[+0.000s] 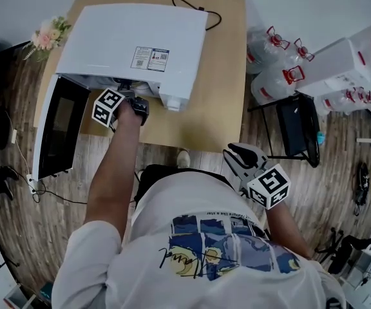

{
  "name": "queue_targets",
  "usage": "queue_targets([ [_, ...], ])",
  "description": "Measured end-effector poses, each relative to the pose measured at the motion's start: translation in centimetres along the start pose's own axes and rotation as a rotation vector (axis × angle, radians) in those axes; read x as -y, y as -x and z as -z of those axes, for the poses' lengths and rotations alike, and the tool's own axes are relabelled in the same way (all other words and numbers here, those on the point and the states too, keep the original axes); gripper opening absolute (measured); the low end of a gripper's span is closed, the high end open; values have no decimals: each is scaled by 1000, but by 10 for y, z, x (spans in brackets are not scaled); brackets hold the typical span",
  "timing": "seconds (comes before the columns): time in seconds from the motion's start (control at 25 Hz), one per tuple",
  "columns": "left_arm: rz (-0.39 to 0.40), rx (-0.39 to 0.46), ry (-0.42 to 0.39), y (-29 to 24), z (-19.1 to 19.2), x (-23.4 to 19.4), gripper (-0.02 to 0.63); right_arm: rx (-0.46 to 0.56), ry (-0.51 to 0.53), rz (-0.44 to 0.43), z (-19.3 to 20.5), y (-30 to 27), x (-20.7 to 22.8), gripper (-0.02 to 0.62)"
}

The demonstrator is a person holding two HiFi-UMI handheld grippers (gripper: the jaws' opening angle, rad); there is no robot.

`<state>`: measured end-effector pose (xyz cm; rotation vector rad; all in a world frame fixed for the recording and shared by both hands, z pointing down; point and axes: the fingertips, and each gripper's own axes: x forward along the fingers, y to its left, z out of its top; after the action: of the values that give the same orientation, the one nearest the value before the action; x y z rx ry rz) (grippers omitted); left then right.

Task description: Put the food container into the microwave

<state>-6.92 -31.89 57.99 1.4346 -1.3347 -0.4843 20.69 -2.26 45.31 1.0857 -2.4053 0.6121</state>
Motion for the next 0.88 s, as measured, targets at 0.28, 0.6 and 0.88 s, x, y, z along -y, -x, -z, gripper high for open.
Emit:
queue_targets([
  [0.28,-81,-17,-121,5,0,1,370,3,16,-40,-7,-10,1,67],
  [0.6,-135,-78,-360,2,6,11,436,4,21,-77,-7,-19,-5,67],
  [0.88,-126,-186,-602,-10,16,17,467,-2,13,-81,-8,-21,-2,67],
])
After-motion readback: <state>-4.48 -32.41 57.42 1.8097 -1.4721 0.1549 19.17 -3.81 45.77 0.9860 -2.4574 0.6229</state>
